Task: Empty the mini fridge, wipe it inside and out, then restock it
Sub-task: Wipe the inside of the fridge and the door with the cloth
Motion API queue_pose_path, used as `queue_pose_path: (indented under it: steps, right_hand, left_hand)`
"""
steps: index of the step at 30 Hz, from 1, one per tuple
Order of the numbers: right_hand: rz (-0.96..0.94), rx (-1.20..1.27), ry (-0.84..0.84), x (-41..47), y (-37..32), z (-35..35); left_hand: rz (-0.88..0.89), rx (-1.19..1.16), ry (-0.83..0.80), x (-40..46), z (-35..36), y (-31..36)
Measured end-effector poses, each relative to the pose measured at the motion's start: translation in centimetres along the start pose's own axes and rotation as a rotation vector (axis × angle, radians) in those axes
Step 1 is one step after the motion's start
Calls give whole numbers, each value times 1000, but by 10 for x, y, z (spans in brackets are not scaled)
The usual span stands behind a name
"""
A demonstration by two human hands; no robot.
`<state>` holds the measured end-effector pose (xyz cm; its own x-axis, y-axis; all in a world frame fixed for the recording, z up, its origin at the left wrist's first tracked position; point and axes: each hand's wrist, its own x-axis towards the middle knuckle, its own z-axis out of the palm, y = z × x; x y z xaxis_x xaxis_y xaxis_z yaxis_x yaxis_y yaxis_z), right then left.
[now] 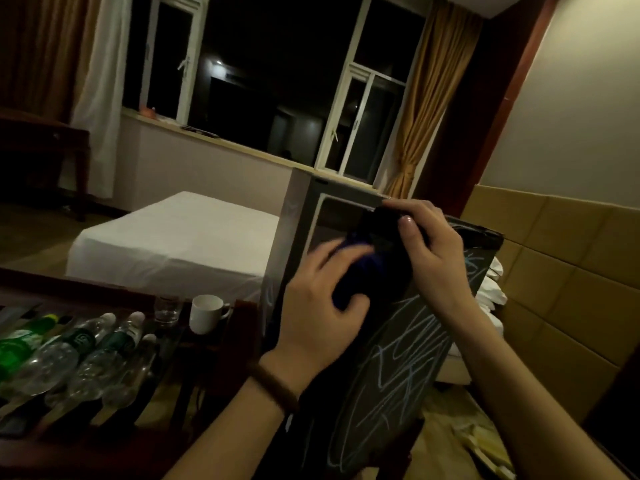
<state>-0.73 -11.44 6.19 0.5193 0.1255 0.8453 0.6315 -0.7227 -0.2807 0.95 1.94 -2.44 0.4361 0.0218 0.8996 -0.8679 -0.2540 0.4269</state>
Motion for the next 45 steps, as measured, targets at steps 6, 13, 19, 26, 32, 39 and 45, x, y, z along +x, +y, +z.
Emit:
queue_pose_path:
  steps: [6,13,19,26,32,39,45]
  right_hand:
    - [19,20,98,-7,-3,3]
    - [53,130,96,-17,-5,-11]
    - [74,188,62,-22,-8,-22]
    - [58,265,58,-24,-13,-25]
    - [53,205,76,-23,-13,-21]
    - [41,105,88,-18,-18,-9]
    - [71,-165,64,-30,-19,-18]
  left_hand:
    - [47,9,9,-51,1,-13]
    - [152,64,118,16,12,32]
    - [150,43,85,-94,18,-4]
    - [38,-10,114,-37,15,32]
    - [103,-34,174,-57,24,15]
    - [-170,16,43,-181,23,-32]
    - [-159,-27,137,-114,25,12]
